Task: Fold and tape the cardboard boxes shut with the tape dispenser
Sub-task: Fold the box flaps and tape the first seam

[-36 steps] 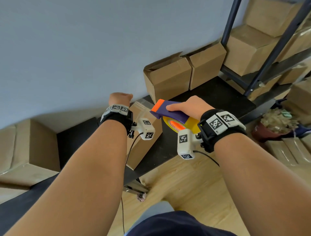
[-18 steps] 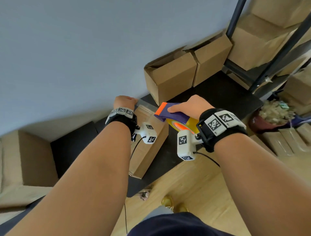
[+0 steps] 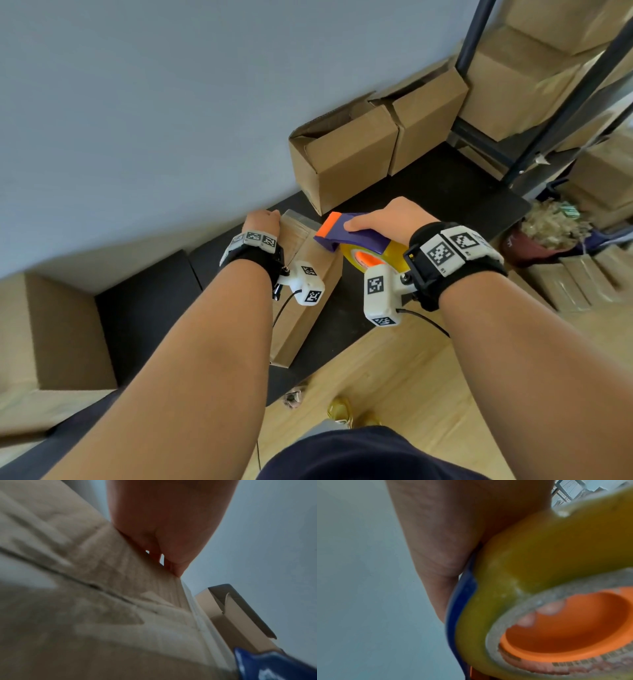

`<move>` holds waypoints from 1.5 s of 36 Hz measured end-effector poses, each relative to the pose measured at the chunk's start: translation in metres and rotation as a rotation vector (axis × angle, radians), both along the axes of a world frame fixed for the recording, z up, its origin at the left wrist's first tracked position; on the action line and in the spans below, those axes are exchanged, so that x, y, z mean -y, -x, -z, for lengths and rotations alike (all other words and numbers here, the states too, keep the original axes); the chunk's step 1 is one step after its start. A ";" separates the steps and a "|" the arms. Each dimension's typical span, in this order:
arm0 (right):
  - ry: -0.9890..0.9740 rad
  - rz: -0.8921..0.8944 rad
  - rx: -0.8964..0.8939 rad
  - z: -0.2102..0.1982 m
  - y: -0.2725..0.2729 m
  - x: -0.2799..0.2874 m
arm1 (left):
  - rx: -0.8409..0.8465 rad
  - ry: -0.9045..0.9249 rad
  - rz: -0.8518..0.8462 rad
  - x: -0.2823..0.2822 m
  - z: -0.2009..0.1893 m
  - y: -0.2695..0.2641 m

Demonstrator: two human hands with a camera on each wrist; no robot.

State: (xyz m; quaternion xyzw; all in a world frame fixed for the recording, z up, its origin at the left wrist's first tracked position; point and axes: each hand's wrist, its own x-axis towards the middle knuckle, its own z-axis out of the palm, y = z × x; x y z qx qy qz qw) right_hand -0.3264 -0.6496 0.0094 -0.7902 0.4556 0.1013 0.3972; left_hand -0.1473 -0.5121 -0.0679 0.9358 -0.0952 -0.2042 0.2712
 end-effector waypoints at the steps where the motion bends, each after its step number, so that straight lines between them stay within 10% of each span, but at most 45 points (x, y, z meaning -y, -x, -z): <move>1: -0.005 0.002 0.002 0.000 0.000 0.000 | -0.002 0.018 -0.017 0.000 0.002 0.000; 25: -0.083 0.022 0.067 0.003 0.011 0.001 | 0.549 -0.257 0.357 0.006 0.015 0.044; 46: -0.204 -0.058 0.046 0.026 0.082 0.034 | 0.580 -0.678 0.650 0.014 0.012 0.064; 54: -0.227 -0.066 0.028 0.037 0.087 0.043 | 0.410 -0.356 0.288 0.016 0.018 0.069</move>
